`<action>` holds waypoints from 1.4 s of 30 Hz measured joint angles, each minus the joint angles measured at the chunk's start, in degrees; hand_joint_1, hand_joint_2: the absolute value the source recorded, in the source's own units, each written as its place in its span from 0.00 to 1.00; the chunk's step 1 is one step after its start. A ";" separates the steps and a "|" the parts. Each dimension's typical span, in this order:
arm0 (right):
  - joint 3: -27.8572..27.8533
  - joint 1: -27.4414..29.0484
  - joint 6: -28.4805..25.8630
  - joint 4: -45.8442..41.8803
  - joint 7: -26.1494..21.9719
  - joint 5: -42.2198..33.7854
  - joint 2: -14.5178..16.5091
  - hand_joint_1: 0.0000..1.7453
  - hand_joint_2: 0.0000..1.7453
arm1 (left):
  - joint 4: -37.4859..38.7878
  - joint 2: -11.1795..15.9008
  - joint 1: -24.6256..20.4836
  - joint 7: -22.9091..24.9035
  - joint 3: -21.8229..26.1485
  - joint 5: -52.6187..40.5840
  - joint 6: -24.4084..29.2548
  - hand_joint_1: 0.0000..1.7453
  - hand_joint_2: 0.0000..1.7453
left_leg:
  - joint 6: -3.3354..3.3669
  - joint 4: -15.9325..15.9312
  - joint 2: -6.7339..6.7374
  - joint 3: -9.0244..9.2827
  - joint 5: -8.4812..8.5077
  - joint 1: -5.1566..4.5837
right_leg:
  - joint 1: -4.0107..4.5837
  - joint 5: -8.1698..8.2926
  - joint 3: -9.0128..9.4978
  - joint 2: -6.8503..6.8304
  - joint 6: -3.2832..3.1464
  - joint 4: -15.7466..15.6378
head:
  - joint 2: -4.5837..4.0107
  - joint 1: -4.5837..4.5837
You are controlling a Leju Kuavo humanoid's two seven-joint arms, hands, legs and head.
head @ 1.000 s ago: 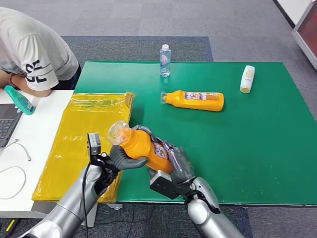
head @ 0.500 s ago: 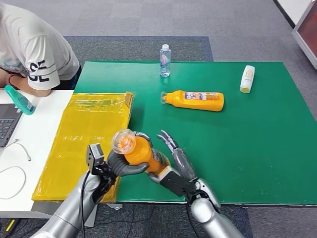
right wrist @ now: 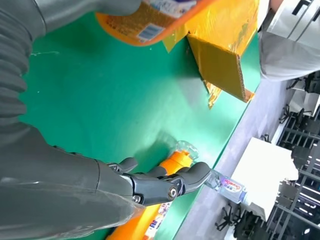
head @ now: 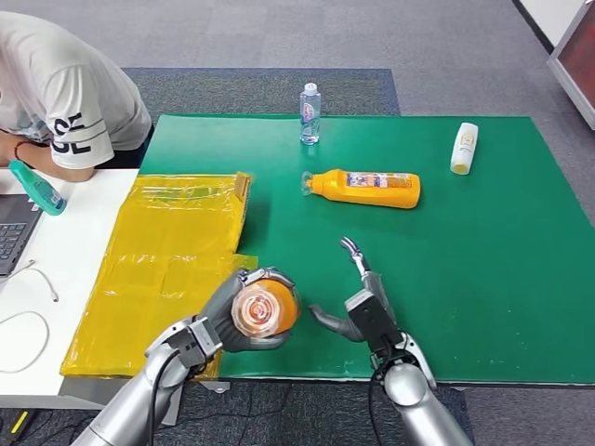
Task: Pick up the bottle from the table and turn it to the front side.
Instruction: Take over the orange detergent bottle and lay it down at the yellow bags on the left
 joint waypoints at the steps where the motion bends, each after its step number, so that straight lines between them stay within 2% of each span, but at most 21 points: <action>1: -0.33 0.00 0.01 0.01 -0.01 -0.03 -0.01 0.00 1.00 | -0.29 0.17 0.08 -0.01 -0.28 -0.27 0.25 1.00 1.00 | 0.00 0.00 0.00 0.00 0.00 0.00 | 0.00 0.00 0.00 0.00 0.00 0.00 | 0.00 0.00; 3: -0.91 0.01 -0.03 0.01 0.00 -0.07 -0.02 0.00 1.00 | -0.80 0.46 0.19 0.02 -0.86 -1.90 1.75 1.00 1.00 | 0.00 0.00 0.00 0.00 0.00 0.00 | 0.00 0.00 -0.01 0.01 0.00 0.00 | 0.00 0.00; 8: -3.12 0.09 -0.31 0.11 0.16 -0.01 -0.02 0.00 1.00 | -2.62 1.93 -0.08 1.73 -3.75 -9.96 10.24 1.00 1.00 | 0.00 0.00 0.00 -0.01 0.00 0.00 | 0.00 0.00 -0.03 0.01 0.00 0.00 | 0.00 0.00; 13: -4.27 0.06 -0.86 0.93 0.14 1.13 -0.01 0.00 1.00 | -4.17 3.83 -1.90 3.55 -5.92 -10.53 10.21 1.00 1.00 | 0.00 0.00 0.00 -0.01 0.00 0.00 | 0.00 0.00 -0.03 0.01 0.00 0.00 | 0.00 0.00; 17: -4.55 -0.06 -1.24 1.88 0.03 1.73 0.00 0.00 1.00 | -4.42 6.21 -5.29 7.44 -7.84 -14.41 9.98 1.00 1.00 | -0.04 0.00 0.00 -0.01 0.04 0.01 | 0.01 0.05 -0.05 0.01 -0.04 0.00 | 0.00 -0.01; 19: -4.75 -0.13 -1.28 2.36 -0.08 1.82 0.00 0.00 1.00 | -4.23 7.89 -8.37 10.16 -8.68 -13.95 7.56 1.00 1.00 | -0.07 0.00 0.00 -0.03 0.10 0.01 | 0.02 0.09 -0.08 0.01 -0.08 0.01 | 0.00 -0.01; 22: -4.92 -0.51 -1.29 3.19 -0.52 1.82 0.01 0.00 1.00 | -2.69 10.33 -14.51 13.59 -9.06 -8.62 1.07 1.00 1.00 | -0.13 0.00 0.00 -0.07 0.19 0.02 | 0.04 0.15 -0.11 0.00 -0.09 0.04 | 0.00 0.00; 26: -4.92 -1.11 -1.44 4.38 -1.09 1.43 0.02 0.00 1.00 | 2.53 13.04 -23.70 18.70 -9.88 -6.30 -5.22 1.00 1.00 | -0.18 0.00 0.00 -0.10 0.30 0.03 | 0.05 0.29 -0.20 0.03 -0.14 0.06 | 0.00 0.00; 30: -4.92 -1.47 -1.80 5.50 -1.37 0.74 0.02 0.00 1.00 | 9.83 15.30 -33.28 22.29 -13.11 -7.59 -10.43 1.00 1.00 | -0.15 0.00 0.01 -0.25 0.43 0.03 | 0.05 0.39 -0.34 0.03 -0.11 0.07 | 0.00 -0.01; 33: -4.86 -2.03 -1.91 6.19 -1.44 0.44 0.02 0.00 1.00 | 14.46 16.03 -38.76 23.45 -16.55 -7.96 -14.60 1.00 1.00 | -0.16 0.00 0.00 -0.31 0.46 0.03 | 0.04 0.43 -0.38 0.03 -0.09 0.08 | 0.00 0.00; 39: -4.12 -3.94 -1.87 7.82 -1.58 -0.22 0.08 0.00 1.00 | 20.28 17.08 -45.87 23.91 -24.43 -4.95 -23.83 1.00 1.00 | -0.16 0.00 0.01 -0.38 0.46 0.02 | 0.04 0.44 -0.43 0.03 -0.07 0.08 | 0.00 0.01; 42: -3.42 -4.86 -1.93 8.70 -1.60 -0.43 0.11 0.00 1.00 | 21.51 17.81 -47.93 24.15 -27.88 -1.92 -25.69 1.00 1.00 | -0.16 0.00 0.01 -0.41 0.46 0.02 | 0.04 0.44 -0.46 0.03 -0.07 0.08 | 0.00 -0.01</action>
